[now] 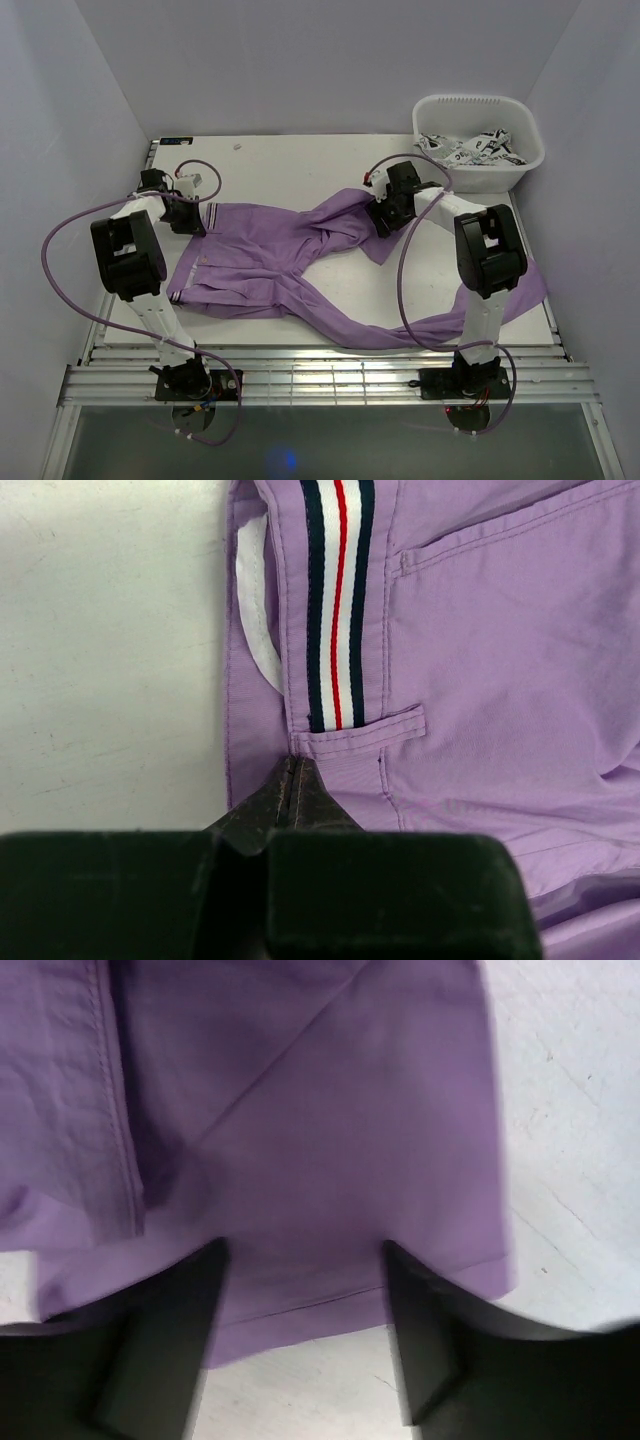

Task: Fold and stack the trousers
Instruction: Flatten the trousers out

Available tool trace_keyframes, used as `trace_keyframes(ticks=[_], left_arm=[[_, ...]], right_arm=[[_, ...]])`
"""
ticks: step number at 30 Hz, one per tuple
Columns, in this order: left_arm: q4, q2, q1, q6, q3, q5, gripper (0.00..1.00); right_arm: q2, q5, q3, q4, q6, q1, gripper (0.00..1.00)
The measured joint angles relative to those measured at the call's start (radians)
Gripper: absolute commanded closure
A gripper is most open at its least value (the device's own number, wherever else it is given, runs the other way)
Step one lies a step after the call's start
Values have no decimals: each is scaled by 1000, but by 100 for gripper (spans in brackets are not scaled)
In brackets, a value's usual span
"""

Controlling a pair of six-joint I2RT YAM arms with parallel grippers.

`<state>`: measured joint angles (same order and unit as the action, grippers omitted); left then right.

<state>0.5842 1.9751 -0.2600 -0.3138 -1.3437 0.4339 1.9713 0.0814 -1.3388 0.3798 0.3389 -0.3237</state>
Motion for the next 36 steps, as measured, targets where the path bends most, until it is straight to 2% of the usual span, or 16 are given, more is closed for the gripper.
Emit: trace_keyframes(ticks=[3,4,5,6,10,14,20,26,29,30,31,32,36], left_arm=[[0,0,0,0,0,0,100],[0,0,0,0,0,-1,100],[1,0,0,-2,0,-2,100],[3,1,0,-4,-1,-3,100],[27,19,-5,-10,-28,-6,100],[50,43,-41,-11,-65,-3,100],[55,66,-150,-31,-112,-31,100],[53,66,-195,-60,-126,-87,100],[56,66,-194,-79,-126,-87,100],[59,66,-194,-85,-127,-84,100],[61,66,-194,-90,-128,-79,100],[65,66,-194,-94,-129,-73,100],[75,66,-195,-108,-129,-42,100]], right_arm=[[5,-48,-4,-14,16,-28,59],[5,-64,2,-24,26,-33,80],[0,-77,11,-37,45,-34,90],[-6,-93,29,-53,60,-33,92],[-71,-140,122,-82,126,20,92],[-144,-157,187,2,213,185,92],[-290,-187,234,105,376,455,92],[-380,-185,249,125,521,573,92],[-364,-143,231,172,535,606,45],[-354,-112,215,199,528,610,21],[-344,-82,193,226,515,605,10],[-337,-53,174,241,504,592,2],[-313,59,109,257,406,484,4]])
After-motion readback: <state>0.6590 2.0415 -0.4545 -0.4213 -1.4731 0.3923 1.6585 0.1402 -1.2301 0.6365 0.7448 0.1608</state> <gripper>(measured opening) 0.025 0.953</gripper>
